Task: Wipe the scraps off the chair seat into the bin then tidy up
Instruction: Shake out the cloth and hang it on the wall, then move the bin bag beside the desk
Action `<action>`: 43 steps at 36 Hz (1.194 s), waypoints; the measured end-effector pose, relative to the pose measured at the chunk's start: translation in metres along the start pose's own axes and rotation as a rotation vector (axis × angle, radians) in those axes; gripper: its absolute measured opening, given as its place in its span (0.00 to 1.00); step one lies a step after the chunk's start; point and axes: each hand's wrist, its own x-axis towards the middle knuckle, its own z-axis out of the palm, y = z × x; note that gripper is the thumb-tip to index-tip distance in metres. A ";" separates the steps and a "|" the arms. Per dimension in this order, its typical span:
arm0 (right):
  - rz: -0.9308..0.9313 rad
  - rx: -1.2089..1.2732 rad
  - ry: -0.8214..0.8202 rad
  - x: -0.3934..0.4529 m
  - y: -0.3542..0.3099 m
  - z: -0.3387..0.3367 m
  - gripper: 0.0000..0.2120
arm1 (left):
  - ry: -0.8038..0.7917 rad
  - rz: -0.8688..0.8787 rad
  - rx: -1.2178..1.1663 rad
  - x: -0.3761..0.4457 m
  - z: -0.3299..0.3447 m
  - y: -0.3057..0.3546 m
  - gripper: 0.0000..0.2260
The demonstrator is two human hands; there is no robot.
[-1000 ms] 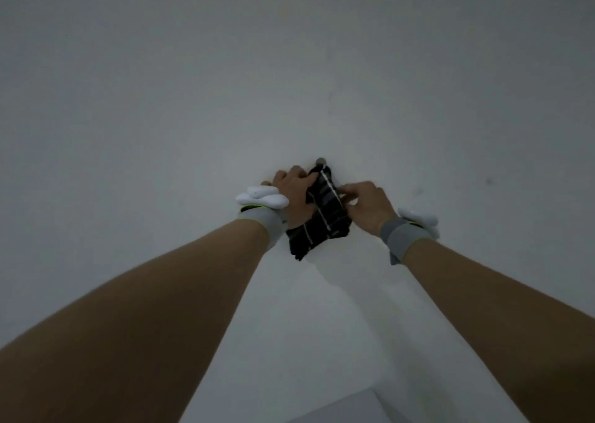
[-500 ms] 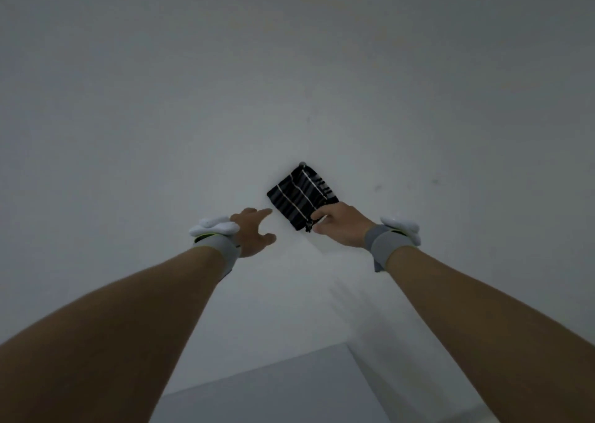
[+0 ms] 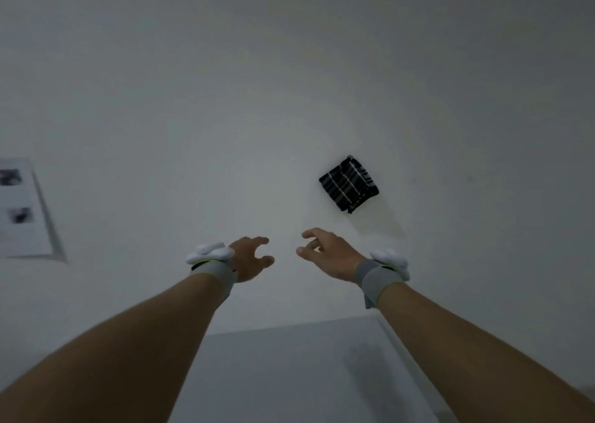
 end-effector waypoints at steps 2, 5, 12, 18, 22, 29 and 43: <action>0.002 -0.007 -0.019 -0.013 -0.003 0.022 0.26 | -0.011 -0.039 -0.008 -0.018 0.011 -0.020 0.25; -0.015 0.015 -0.072 -0.043 -0.021 0.067 0.28 | -0.050 -0.107 -0.023 -0.065 0.027 -0.059 0.25; -0.003 0.058 -0.155 -0.106 -0.029 0.151 0.30 | -0.141 -0.205 -0.050 -0.151 0.072 -0.115 0.24; 0.005 0.077 -0.230 -0.158 -0.013 0.214 0.30 | -0.202 -0.308 -0.117 -0.223 0.122 -0.152 0.22; 0.009 0.147 -0.307 -0.195 -0.002 0.261 0.31 | -0.204 -0.397 -0.227 -0.286 0.167 -0.177 0.19; 0.093 0.209 -0.509 -0.294 0.043 0.362 0.34 | -0.284 -0.577 -0.283 -0.426 0.278 -0.217 0.19; 0.256 0.151 -0.795 -0.418 0.124 0.546 0.36 | -0.498 -0.713 -0.311 -0.580 0.451 -0.290 0.20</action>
